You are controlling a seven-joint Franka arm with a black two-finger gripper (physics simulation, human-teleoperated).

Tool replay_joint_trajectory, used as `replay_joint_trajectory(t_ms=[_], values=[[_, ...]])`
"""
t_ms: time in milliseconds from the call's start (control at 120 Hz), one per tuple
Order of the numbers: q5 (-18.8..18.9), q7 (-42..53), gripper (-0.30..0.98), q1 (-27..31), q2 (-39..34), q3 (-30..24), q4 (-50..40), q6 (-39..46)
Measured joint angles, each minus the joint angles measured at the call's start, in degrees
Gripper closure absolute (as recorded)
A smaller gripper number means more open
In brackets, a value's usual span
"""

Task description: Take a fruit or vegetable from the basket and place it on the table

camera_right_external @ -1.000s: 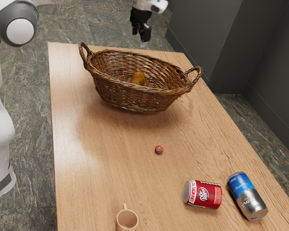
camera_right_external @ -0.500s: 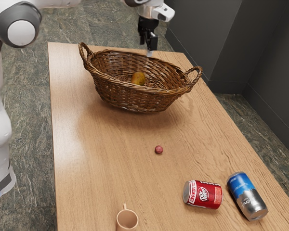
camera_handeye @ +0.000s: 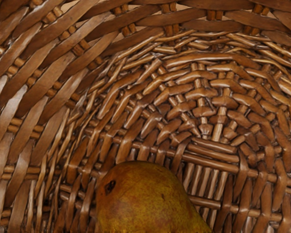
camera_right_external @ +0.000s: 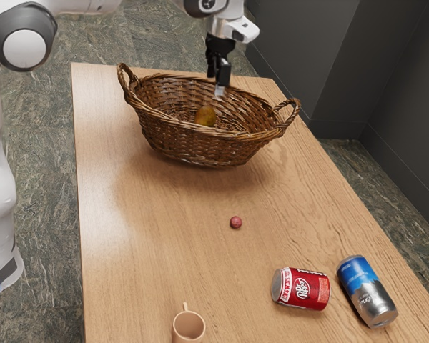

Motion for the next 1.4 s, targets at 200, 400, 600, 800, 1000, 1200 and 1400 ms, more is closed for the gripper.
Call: replay_joint_trajectory(t_ms=[200, 400, 600, 800, 1000, 1200, 1400], values=[[-0.5, -1.7, 0.02, 3.5, 1.5, -0.3, 1.0, -0.2], [-0.4, -2.8, 0.02, 5.5, 4.0, -0.3, 2.7, -0.8], [-0.5, -3.7, 0.02, 2.0, 6.1, -1.2, 3.7, -2.8], [-1.0, -5.8, 0.02, 3.6, 8.2, -1.0, 5.6, -4.7], [-1.4, -9.3, 0.02, 3.8, 8.7, -1.2, 5.9, -5.9], [-1.5, -14.8, 0.02, 3.9, 9.0, -1.2, 7.0, -8.1], [-1.6, -20.2, 0.02, 2.3, 9.2, -2.1, 9.3, -10.4]])
